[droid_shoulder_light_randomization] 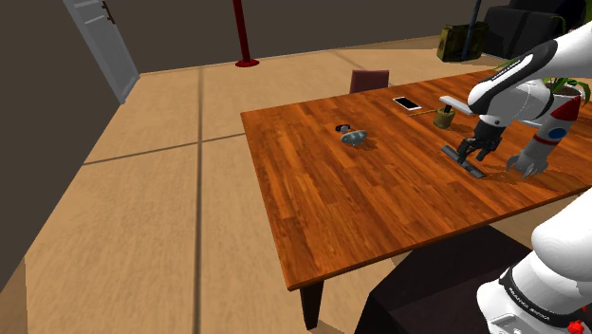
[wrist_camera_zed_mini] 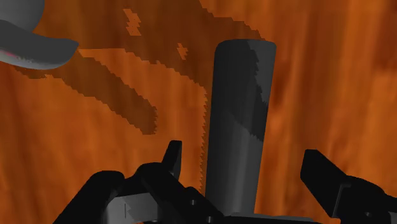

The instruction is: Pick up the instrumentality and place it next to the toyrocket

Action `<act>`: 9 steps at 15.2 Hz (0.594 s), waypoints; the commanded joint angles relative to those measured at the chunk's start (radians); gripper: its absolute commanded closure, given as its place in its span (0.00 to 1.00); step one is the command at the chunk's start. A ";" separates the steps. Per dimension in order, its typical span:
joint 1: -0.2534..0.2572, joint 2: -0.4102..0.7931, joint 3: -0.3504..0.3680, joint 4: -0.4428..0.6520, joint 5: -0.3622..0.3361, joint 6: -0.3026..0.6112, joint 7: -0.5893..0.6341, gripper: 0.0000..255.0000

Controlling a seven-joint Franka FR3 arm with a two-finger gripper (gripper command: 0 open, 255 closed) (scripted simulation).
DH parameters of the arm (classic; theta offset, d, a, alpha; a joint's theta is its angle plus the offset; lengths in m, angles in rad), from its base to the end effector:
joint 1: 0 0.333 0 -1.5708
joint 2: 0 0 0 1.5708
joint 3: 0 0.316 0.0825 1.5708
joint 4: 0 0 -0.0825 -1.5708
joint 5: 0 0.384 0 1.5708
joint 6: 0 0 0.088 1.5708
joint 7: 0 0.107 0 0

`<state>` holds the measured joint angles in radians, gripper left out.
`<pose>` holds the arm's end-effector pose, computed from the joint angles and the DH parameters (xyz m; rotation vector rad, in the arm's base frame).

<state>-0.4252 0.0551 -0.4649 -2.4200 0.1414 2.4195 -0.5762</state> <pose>0.3046 -0.3765 0.2843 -2.9921 0.6414 -0.0127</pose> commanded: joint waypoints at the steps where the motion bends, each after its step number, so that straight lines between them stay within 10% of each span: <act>1: 0.000 0.000 0.000 0.000 0.000 0.000 0.000 0.00; 9: -0.003 -0.100 -0.008 0.042 -0.078 -0.128 0.056 0.00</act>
<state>-0.4281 -0.0420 -0.4725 -2.3816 0.0663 2.2988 -0.5227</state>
